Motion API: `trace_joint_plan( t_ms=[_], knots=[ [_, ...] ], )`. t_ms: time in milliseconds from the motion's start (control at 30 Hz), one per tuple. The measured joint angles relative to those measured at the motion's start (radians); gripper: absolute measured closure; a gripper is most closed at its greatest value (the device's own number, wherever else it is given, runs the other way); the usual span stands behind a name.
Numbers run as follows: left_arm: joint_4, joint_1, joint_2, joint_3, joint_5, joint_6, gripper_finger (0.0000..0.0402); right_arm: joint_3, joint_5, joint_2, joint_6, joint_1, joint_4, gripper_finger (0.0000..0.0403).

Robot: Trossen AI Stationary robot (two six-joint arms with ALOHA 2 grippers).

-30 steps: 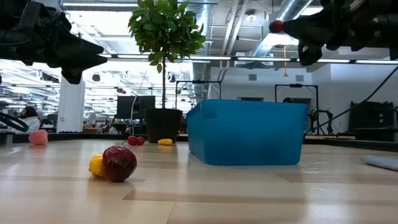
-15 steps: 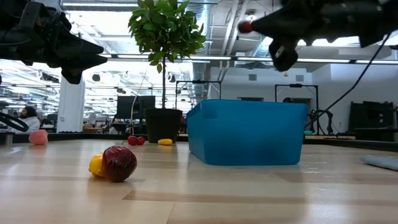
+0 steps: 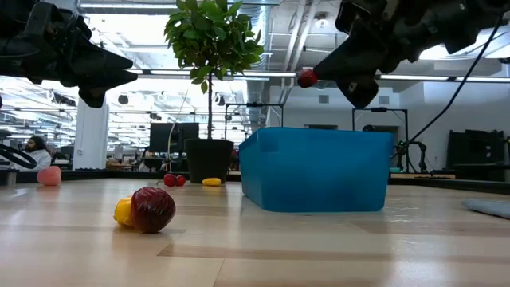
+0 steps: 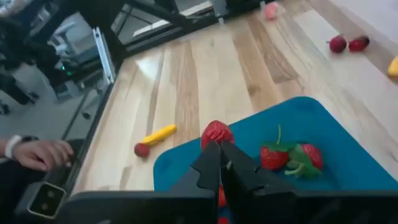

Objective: Pick and placing Produce into tupperware
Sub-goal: Put the cherry into the blue bin, then put the bottom corn into the blue bin

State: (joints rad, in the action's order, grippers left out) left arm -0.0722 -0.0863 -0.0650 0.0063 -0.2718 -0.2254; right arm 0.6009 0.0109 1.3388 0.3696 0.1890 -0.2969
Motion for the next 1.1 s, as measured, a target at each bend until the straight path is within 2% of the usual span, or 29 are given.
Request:
trace_joint_plan(
  t_ms=[100, 333, 567, 733, 900, 967, 1100],
  knots=[
    [0.0, 0.0, 0.0, 0.0, 0.0, -0.002, 0.026, 0.002, 0.026, 0.0, 0.04, -0.01, 0.044, 0.0365],
    [0.0, 0.0, 0.0, 0.0, 0.0, -0.002, 0.0261, 0.001, 0.045, 0.009, 0.076, -0.009, 0.061, 0.039],
    [0.0, 0.0, 0.0, 0.0, 0.0, -0.001, 0.0261, 0.001, 0.045, 0.009, 0.154, -0.051, 0.104, 0.0353],
    [0.0, 0.0, 0.0, 0.0, 0.0, -0.002, 0.0261, -0.001, 0.046, 0.026, 0.149, -0.08, 0.11, 0.0355],
    [0.0, 0.0, 0.0, 0.0, 0.0, -0.003, 0.0261, -0.003, 0.05, 0.036, 0.121, -0.087, 0.035, 0.036],
    [0.0, 0.0, 0.0, 0.0, 0.0, -0.001, 0.0261, 0.003, 0.068, 0.031, 0.08, -0.084, -0.068, 0.0361],
    [0.0, 0.0, 0.0, 0.0, 0.0, -0.003, 0.0261, 0.0, 0.094, -0.009, -0.037, -0.084, -0.156, 0.0361]
  ],
)
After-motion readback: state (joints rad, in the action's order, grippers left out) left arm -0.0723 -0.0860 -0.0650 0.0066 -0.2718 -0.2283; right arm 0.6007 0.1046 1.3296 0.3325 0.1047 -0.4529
